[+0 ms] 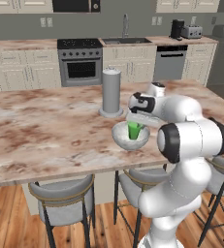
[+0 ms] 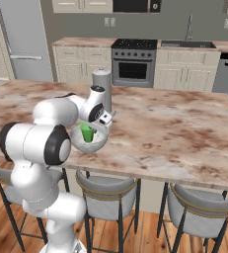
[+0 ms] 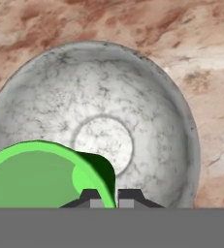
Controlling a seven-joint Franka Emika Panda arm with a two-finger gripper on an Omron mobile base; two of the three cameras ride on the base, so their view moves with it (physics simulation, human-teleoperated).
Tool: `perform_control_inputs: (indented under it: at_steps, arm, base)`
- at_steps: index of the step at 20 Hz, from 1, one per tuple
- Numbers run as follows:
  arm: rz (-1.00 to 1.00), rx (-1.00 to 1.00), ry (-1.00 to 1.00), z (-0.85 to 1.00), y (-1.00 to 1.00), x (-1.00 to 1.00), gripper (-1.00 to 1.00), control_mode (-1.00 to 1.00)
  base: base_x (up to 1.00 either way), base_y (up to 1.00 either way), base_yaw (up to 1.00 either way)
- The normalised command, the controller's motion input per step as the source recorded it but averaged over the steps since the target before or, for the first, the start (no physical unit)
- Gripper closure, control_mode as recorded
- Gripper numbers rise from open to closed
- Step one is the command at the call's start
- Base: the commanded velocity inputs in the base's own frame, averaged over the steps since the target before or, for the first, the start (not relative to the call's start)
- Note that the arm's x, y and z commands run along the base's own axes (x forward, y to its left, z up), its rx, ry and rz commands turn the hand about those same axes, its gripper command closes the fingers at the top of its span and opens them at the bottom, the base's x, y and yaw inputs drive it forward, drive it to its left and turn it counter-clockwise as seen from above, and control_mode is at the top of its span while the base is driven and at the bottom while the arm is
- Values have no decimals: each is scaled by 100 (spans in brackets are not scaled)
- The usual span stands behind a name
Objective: Place the cup inside the bowl on the dining table and move the bowl to any counter.
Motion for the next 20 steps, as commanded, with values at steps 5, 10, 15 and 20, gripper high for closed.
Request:
perform_control_inputs:
  at_steps: [5, 10, 15, 20]
  arm:
    - [0, 0, 3, -28, 0, 14, 100, -100]
    - [0, 0, 2, -23, 0, 20, 100, -100]
    - [0, 0, 2, -16, 0, 15, 100, -100]
    - [0, 0, 2, -15, 0, 11, 100, -100]
  base:
    - [0, 0, 0]
    - [0, 0, 0]
    - [0, 0, 0]
    - [0, 0, 0]
